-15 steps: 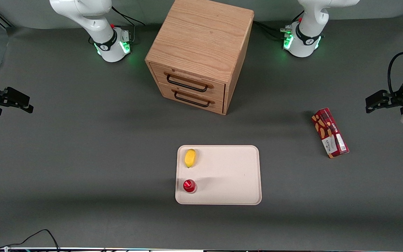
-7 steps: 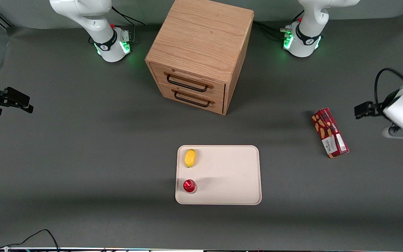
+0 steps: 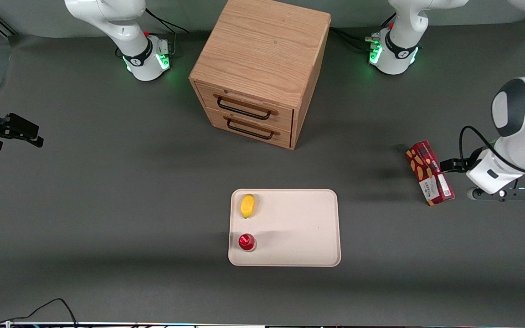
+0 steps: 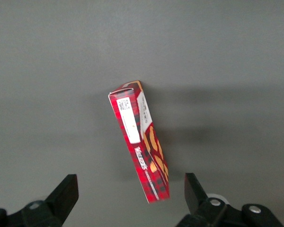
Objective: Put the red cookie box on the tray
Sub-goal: 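Move the open left gripper over the red plaid cookie box, then lower the open left gripper around the cookie box and close it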
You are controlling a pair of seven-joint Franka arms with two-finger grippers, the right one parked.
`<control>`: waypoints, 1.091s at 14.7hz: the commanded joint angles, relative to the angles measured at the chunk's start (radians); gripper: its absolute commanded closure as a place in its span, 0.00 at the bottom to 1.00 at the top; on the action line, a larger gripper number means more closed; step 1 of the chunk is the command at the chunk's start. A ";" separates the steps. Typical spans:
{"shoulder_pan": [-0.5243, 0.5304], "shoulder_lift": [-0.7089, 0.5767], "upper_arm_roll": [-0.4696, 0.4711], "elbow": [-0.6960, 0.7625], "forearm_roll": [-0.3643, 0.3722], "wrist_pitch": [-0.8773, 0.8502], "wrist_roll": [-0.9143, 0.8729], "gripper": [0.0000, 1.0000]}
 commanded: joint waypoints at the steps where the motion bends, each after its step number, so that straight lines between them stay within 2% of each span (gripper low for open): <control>1: 0.025 -0.033 -0.005 -0.126 -0.003 0.124 -0.004 0.00; 6: 0.045 -0.024 -0.005 -0.316 -0.034 0.393 -0.018 0.00; 10: 0.076 0.035 -0.005 -0.355 -0.050 0.529 -0.018 0.00; 11: 0.075 0.039 -0.006 -0.370 -0.061 0.556 -0.018 0.14; 12: 0.075 0.042 -0.005 -0.382 -0.067 0.576 -0.018 0.36; 13: 0.075 0.044 -0.006 -0.395 -0.070 0.590 -0.018 0.63; 15: 0.072 0.044 -0.006 -0.405 -0.090 0.599 -0.018 0.98; 16: 0.065 0.043 -0.006 -0.409 -0.098 0.601 -0.018 1.00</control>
